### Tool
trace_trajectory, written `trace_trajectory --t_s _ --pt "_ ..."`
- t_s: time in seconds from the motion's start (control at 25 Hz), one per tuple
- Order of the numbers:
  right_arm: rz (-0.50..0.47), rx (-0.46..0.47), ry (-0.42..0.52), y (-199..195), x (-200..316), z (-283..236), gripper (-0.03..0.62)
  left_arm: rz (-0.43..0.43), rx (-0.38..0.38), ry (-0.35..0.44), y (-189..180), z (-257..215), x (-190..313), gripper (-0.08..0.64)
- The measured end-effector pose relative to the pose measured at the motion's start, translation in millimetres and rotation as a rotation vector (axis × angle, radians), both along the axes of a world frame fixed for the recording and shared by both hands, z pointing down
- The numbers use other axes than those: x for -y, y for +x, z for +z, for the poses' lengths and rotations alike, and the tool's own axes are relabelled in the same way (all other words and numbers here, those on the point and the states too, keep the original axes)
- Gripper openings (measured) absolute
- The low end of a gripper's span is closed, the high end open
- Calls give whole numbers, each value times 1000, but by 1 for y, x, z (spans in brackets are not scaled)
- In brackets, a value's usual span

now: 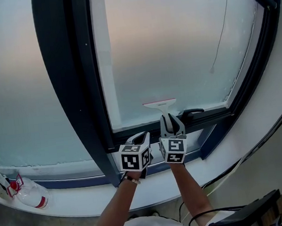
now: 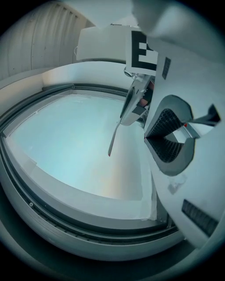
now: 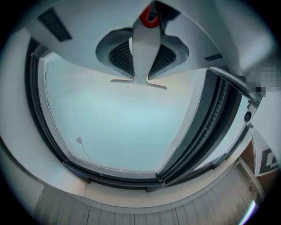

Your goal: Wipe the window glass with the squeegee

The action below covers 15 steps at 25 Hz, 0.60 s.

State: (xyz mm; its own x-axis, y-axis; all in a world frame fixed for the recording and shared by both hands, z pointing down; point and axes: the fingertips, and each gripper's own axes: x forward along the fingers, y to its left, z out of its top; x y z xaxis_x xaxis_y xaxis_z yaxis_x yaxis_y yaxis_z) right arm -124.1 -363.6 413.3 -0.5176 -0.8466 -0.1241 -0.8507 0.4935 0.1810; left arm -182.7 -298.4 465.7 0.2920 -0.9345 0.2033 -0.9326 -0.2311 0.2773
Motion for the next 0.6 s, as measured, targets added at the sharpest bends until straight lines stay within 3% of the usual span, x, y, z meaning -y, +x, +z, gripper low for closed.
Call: trace_trajectory --t_s 0.6 --pt "-2 -67 -127 5 4 84 91 22 -6 -85 8 42 -7 -2"
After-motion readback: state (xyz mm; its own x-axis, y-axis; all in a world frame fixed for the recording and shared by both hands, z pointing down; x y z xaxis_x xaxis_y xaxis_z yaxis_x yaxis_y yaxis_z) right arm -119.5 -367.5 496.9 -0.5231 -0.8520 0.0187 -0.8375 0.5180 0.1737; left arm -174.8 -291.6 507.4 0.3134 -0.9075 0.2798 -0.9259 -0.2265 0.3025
